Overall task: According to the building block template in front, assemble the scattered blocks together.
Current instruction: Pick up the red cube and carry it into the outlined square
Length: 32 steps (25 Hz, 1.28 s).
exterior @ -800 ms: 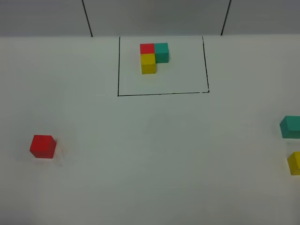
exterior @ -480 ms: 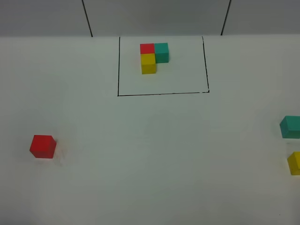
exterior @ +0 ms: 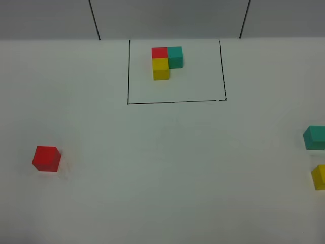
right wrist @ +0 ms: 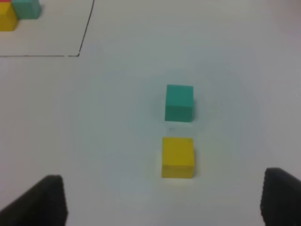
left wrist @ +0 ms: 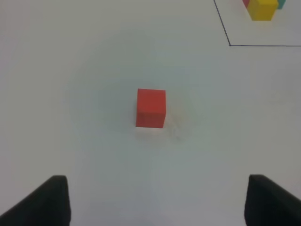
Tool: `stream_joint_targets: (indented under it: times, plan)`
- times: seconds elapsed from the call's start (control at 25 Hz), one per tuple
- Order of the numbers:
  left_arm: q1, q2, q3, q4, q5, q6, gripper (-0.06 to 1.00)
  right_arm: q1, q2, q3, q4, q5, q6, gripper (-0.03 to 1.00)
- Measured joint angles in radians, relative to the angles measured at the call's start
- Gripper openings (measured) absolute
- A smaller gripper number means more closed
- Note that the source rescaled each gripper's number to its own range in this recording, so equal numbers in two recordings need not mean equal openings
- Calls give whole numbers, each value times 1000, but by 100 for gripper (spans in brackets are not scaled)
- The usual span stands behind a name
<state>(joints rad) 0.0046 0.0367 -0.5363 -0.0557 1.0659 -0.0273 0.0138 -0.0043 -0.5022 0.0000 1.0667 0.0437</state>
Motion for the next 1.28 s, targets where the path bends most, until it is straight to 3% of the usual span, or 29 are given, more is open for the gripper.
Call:
stream_joint_targets:
  times: [0.28, 0.44, 0.64, 0.96, 1.28]
  plan:
    - [0, 456, -162, 108, 5, -32, 92, 0, 0, 0, 0, 0, 0, 70]
    - [0, 760, -238, 96, -84, -76, 93, 0, 0, 0, 0, 0, 0, 70]
    - [0, 1059, -338, 62, -116, -66, 93, 0, 0, 0, 0, 0, 0, 70]
    - [-79, 1219, -381, 48, -166, -32, 93, 0, 0, 0, 0, 0, 0, 70]
    - [-83, 1289, -381, 56, -179, -52, 93, 0, 0, 0, 0, 0, 0, 70]
